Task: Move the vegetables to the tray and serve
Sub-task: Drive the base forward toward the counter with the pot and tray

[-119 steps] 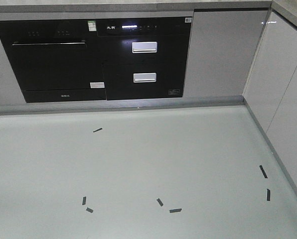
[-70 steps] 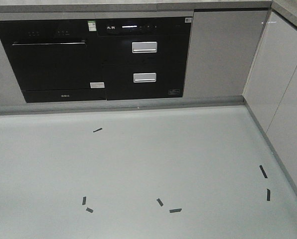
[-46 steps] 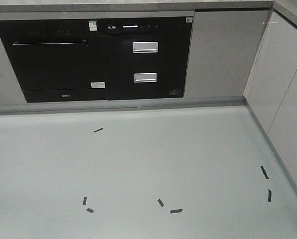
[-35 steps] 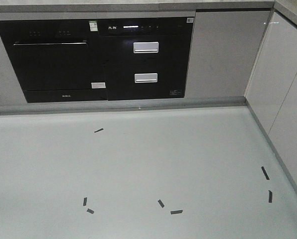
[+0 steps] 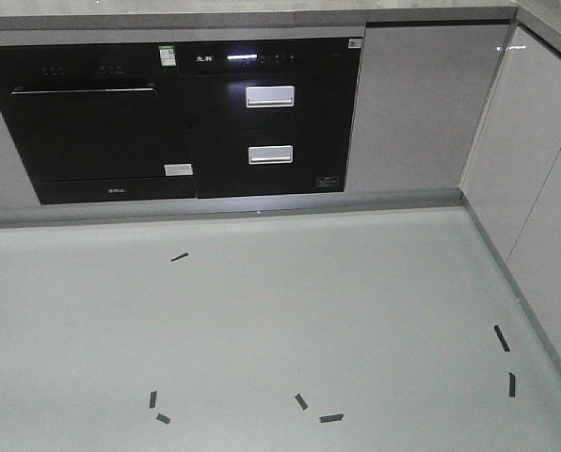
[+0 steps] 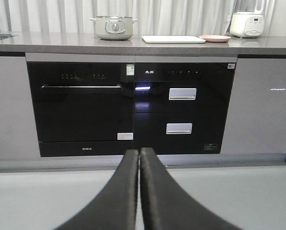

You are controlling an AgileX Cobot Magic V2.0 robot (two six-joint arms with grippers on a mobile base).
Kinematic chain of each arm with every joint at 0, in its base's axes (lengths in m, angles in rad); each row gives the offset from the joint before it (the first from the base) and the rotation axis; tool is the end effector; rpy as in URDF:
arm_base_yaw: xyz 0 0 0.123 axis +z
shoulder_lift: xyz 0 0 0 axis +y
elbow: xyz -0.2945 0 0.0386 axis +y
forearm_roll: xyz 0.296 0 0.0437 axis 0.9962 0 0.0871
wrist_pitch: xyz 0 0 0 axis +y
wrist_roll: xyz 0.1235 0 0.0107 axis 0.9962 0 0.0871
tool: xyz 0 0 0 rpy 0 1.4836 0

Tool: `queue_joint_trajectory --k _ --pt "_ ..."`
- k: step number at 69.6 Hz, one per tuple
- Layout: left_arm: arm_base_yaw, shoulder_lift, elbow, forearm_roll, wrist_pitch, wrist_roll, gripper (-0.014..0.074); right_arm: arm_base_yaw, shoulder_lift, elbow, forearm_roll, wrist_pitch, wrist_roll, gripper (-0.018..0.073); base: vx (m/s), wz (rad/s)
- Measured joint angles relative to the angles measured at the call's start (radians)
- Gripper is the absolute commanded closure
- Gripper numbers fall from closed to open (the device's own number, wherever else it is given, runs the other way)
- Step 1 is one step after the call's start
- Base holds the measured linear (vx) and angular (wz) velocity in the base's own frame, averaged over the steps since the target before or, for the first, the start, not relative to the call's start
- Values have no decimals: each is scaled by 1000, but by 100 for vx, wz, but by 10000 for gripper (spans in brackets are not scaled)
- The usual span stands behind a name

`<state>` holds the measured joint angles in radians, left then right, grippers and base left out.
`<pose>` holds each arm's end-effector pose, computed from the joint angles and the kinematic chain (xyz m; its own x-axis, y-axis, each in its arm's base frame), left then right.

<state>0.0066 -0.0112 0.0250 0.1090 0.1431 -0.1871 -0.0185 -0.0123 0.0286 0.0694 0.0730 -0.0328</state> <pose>0.1253 0.0028 0.1893 -0.0668 -0.0796 -0.9946 -0.0275 0.9966 -0.0779 0.1257 -0.0017 0.1965 -0.0014 0.0364 -0.9993 0.0135 0.9992 0.0364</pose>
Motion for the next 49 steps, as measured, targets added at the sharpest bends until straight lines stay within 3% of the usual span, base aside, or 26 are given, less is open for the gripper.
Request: queue_joint_trajectory --k 49 --pt "0 0 0 0 0 0 604 0 0 0 0 0 0 564 10 2"
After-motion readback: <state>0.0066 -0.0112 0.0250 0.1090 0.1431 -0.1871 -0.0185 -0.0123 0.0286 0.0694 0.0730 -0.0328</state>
